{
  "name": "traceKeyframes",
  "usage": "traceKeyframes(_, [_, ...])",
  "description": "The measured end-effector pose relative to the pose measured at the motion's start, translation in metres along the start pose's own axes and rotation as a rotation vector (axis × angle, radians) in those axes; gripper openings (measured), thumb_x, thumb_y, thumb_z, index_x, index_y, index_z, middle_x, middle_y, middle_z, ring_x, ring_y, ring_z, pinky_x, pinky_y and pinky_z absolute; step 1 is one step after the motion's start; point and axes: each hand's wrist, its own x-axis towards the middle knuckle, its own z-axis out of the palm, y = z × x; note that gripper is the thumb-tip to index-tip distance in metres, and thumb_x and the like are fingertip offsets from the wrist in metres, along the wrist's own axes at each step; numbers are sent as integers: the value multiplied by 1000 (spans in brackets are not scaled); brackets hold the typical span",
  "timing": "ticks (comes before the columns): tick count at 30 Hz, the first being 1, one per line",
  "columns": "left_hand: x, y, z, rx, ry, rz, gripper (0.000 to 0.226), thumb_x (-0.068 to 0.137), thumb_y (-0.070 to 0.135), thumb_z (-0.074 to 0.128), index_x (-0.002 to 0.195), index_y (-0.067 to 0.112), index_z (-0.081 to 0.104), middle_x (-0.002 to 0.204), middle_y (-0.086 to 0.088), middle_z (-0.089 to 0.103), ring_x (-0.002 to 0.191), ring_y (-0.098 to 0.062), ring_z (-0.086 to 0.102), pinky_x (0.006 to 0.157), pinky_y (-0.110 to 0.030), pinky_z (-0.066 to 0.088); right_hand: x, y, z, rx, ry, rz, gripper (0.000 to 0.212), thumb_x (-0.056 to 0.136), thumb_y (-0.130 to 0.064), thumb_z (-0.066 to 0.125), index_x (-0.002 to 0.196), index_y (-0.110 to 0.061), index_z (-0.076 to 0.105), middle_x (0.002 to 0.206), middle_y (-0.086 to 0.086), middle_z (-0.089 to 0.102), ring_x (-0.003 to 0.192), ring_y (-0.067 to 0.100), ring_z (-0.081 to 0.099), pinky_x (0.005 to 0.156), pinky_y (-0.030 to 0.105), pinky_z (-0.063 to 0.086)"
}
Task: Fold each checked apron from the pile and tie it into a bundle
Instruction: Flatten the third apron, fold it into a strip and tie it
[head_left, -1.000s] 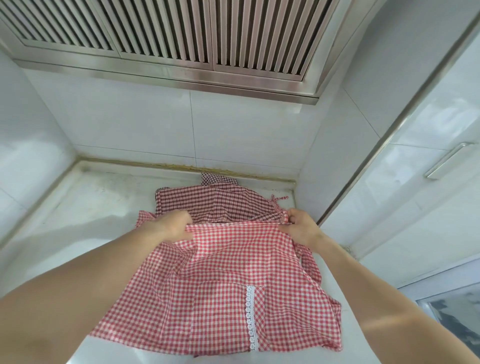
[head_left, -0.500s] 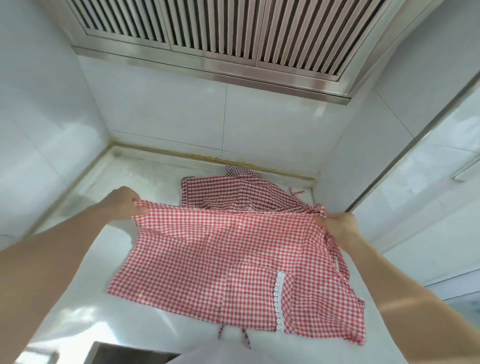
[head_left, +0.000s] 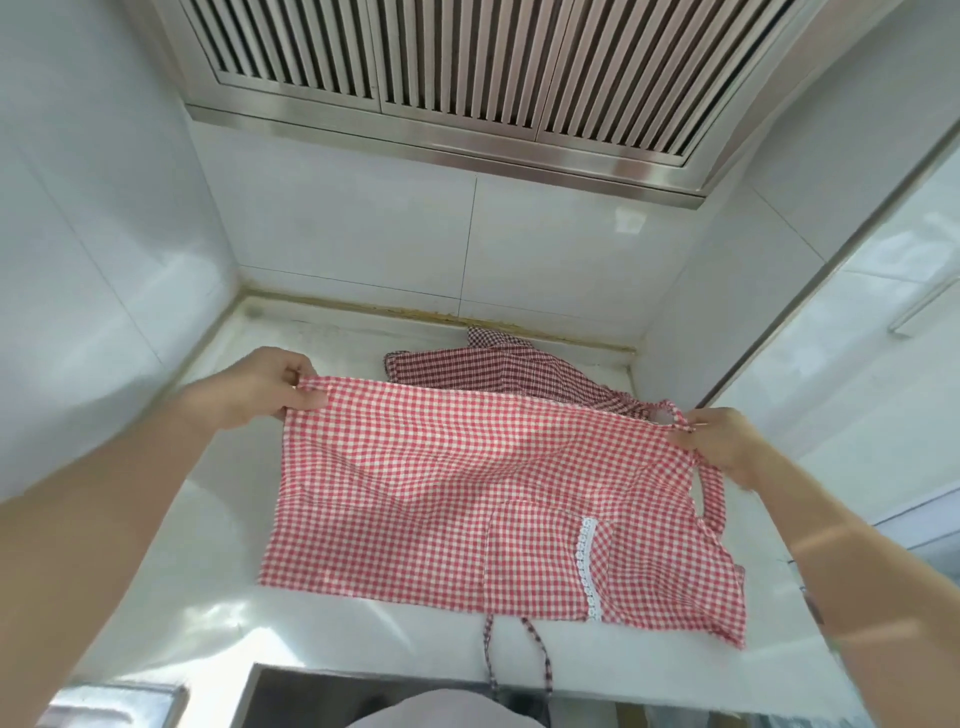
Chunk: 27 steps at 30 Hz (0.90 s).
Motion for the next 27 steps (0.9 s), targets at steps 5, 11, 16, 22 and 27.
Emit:
traceKeyframes(5, [-10,14,-20,-14,-303,-189,13,91,-3,64,104,-6,62,102,-16,73,96,-28,69,80,-36,55,-30,-5,-16,-215,-646,166,32,86,-4,70,118,-3,65,116,15,71,114,33,64,106,46,47])
traceKeyframes(11, [-10,2,-58,154,-232,-217,18,95,11,65,103,-4,66,101,-14,74,92,-28,71,76,-32,56,-39,-29,-22,-124,-635,127,42,84,-10,70,125,-4,63,121,13,70,114,32,65,109,47,44])
traceKeyframes(16, [21,-47,-21,304,561,-97,33,94,16,63,118,-5,56,115,-19,61,112,-38,59,90,-40,46,-33,-41,70,-158,-98,-105,29,94,-14,66,120,-2,64,112,15,69,94,31,67,85,39,55])
traceKeyframes(22, [14,-80,89,522,243,-81,40,87,20,68,122,7,54,126,-17,57,106,-29,59,83,-37,50,-17,-40,139,-187,113,-99,4,94,-14,57,95,-13,60,88,7,61,79,25,57,67,26,39])
traceKeyframes(27, [-4,-107,170,623,-183,-307,104,88,62,60,158,25,-7,162,-18,-20,149,-43,-14,119,-63,10,2,-36,137,-195,54,-75,20,91,-28,64,86,-8,63,70,3,61,58,15,55,49,24,38])
